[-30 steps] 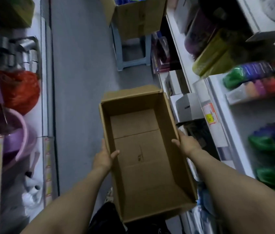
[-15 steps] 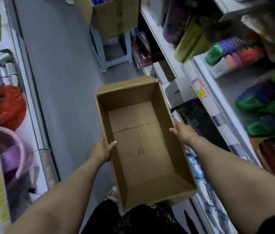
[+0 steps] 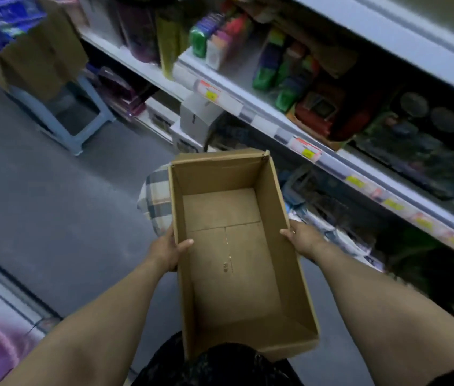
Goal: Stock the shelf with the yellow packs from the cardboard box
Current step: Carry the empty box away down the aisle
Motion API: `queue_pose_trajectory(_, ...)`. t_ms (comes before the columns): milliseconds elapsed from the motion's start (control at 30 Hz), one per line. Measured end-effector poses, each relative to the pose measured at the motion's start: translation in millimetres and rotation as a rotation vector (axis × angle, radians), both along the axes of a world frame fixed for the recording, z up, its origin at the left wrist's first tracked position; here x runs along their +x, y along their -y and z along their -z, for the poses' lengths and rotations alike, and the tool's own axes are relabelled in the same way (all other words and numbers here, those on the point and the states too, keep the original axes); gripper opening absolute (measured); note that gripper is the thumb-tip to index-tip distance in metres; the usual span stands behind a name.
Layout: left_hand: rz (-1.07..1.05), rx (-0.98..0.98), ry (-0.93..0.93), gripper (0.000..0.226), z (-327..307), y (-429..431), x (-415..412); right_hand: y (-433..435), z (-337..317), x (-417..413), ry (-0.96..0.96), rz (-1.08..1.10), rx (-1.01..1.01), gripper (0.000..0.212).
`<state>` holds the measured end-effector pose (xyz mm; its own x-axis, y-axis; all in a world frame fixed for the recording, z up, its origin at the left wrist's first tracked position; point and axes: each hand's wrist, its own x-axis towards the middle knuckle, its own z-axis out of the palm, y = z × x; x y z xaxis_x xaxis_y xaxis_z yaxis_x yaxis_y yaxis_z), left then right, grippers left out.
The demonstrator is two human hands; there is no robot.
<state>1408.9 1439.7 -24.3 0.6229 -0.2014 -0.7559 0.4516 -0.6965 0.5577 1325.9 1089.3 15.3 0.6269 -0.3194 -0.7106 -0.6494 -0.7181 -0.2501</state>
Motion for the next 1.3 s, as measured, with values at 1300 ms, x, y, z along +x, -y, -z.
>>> queue_pose_trajectory(1300,1.659,-0.260,0.063,0.069,-119.6,827.3,-703.7,338.4,-103.4,-931.7,0.079,1.824,-0.143,0.044)
